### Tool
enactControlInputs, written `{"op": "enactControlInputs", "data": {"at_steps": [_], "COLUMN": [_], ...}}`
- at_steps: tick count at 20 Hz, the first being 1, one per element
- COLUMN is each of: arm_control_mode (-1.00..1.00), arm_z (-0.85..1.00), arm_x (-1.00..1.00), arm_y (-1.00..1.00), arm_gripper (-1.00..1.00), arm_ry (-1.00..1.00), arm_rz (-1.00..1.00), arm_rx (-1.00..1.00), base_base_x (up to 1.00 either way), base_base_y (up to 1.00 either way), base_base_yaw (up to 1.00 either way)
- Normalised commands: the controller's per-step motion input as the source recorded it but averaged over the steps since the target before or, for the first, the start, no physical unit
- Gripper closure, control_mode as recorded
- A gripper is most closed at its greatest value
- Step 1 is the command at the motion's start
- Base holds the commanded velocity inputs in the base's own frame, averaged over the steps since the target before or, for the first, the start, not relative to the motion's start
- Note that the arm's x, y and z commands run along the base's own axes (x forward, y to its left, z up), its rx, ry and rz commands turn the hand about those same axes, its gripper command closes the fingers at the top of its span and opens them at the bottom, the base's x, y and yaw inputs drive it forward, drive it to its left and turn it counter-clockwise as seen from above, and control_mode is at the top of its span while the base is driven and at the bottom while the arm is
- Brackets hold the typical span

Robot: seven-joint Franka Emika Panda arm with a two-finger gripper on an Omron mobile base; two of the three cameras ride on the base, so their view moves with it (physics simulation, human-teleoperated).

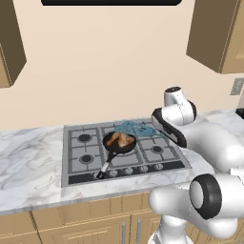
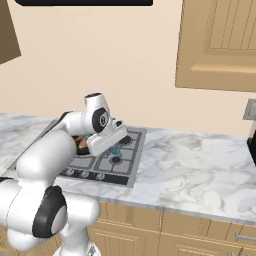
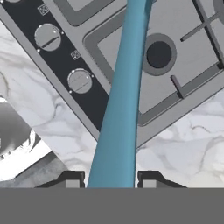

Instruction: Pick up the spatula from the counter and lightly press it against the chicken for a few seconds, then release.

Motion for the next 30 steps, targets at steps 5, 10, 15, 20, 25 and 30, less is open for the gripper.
{"op": "enactControlInputs", "data": {"at_steps": [5, 10, 15, 20, 25, 30], "arm_control_mode": [-1.00, -1.00, -1.00, -1.00, -1.00, -1.00], "arm_z": [-0.09, 0.00, 0.00, -0.07, -0.05, -0.02], "arm_x": [0.20, 0.18, 0.11, 0.17, 0.27, 0.20], "arm_y": [0.11, 0.06, 0.00, 0.00, 0.00, 0.00], "arm_gripper": [1.00, 1.00, 1.00, 1.00, 1.00, 1.00], "arm_ry": [0.12, 0.04, 0.00, 0.00, 0.00, 0.00], "arm_rz": [0.00, 0.01, 0.04, 0.05, 0.01, 0.00], "arm_rx": [-0.04, -0.01, 0.00, -0.01, 0.00, 0.00], "base_base_x": [0.00, 0.00, 0.00, 0.00, 0.00, 0.00], "base_base_y": [0.00, 0.00, 0.00, 0.00, 0.00, 0.00], "base_base_yaw": [0.00, 0.00, 0.00, 0.00, 0.00, 0.00]}}
